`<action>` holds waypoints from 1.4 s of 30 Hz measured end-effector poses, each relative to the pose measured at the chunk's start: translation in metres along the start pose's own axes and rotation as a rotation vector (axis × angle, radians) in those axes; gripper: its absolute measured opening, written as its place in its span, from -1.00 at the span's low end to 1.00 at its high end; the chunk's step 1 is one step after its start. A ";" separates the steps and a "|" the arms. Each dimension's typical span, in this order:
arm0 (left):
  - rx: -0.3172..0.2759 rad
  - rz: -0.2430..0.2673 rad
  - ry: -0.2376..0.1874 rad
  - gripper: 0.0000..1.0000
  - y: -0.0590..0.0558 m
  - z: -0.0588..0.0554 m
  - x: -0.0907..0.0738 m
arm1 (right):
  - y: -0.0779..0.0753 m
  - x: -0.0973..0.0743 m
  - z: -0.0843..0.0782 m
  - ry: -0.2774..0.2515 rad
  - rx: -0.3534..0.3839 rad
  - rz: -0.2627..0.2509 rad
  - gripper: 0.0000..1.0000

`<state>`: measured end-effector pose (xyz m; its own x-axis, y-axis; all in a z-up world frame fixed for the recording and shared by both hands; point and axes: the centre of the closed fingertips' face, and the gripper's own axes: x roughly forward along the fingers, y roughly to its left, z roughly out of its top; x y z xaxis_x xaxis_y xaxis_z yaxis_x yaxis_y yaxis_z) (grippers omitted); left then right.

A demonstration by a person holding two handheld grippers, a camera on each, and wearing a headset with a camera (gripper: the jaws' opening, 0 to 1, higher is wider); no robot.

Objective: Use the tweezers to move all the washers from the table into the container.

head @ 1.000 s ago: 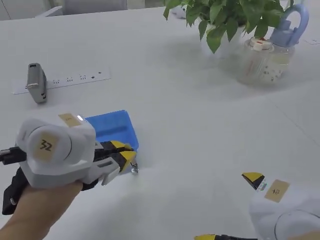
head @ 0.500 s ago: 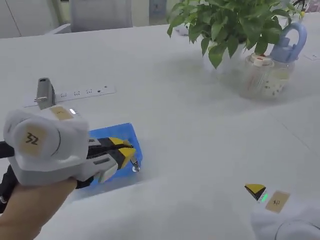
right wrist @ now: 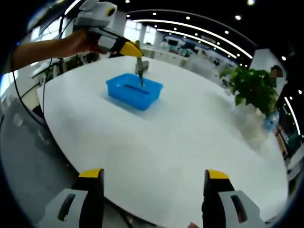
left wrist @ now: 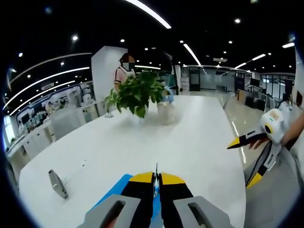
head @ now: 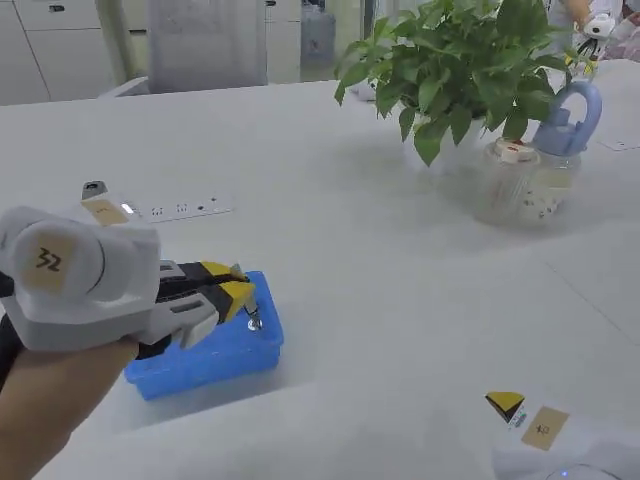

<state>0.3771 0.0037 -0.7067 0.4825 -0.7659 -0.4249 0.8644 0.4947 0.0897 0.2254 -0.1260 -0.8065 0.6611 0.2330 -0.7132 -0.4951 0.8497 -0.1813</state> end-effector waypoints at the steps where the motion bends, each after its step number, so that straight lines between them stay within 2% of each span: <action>1: 0.000 0.000 0.005 -1.00 0.001 -0.002 0.001 | 0.000 0.000 0.000 0.000 0.001 0.000 0.70; 8: -0.035 -0.001 0.023 -1.00 0.009 -0.015 0.013 | 0.001 0.001 -0.002 0.010 -0.006 0.006 0.69; 19: -0.073 -0.001 0.060 -1.00 0.014 -0.040 0.029 | 0.002 0.002 -0.004 0.025 -0.008 0.017 0.69; 26: -0.081 -0.009 0.080 -1.00 0.014 -0.051 0.036 | 0.002 0.003 -0.005 0.029 -0.009 0.021 0.69; 32: -0.079 -0.020 0.095 -1.00 0.011 -0.057 0.040 | 0.002 0.004 -0.006 0.036 -0.014 0.021 0.69; 38: -0.068 -0.015 0.093 -1.00 0.009 -0.054 0.038 | 0.002 0.004 -0.006 0.039 -0.017 0.015 0.70; 42: -0.065 -0.002 0.073 -1.00 0.011 -0.047 0.033 | 0.001 0.004 -0.006 0.037 -0.016 0.010 0.70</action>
<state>0.3955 0.0032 -0.7618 0.4674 -0.7361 -0.4896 0.8531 0.5208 0.0314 0.2238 -0.1270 -0.8133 0.6346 0.2237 -0.7398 -0.5112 0.8394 -0.1847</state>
